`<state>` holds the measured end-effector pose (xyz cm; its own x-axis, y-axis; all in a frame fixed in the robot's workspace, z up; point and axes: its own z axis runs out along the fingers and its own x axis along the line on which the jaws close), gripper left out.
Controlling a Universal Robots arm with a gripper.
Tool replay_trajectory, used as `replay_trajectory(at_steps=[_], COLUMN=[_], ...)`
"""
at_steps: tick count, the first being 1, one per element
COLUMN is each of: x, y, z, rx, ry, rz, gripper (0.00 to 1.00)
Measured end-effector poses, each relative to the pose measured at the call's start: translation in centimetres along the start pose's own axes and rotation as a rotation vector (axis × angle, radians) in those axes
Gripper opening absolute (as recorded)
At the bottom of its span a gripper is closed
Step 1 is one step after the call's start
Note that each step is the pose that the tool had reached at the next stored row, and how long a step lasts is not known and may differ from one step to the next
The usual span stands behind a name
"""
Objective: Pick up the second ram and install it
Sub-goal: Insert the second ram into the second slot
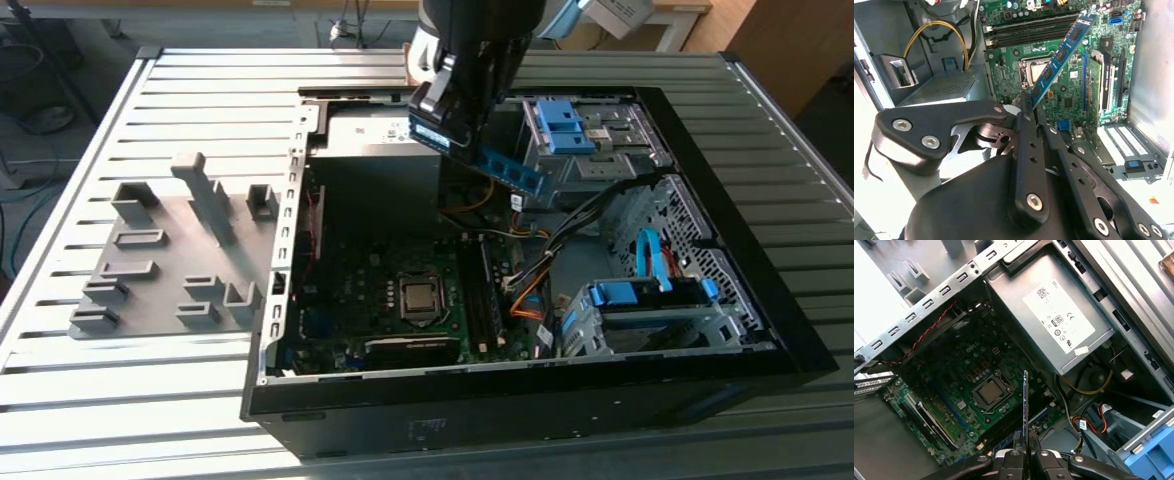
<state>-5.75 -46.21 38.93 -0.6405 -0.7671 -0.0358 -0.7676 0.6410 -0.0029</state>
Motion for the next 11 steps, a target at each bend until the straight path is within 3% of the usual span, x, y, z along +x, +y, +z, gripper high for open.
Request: replay_trajectory(at_steps=[5, 11], x=[0.00, 0.00], y=[0.00, 0.00], z=[0.01, 0.06], rx=[0.0009, 0.0033], ry=[0.0001, 0.0003], rz=[0.024, 0.093], gripper=[0.14, 0.14])
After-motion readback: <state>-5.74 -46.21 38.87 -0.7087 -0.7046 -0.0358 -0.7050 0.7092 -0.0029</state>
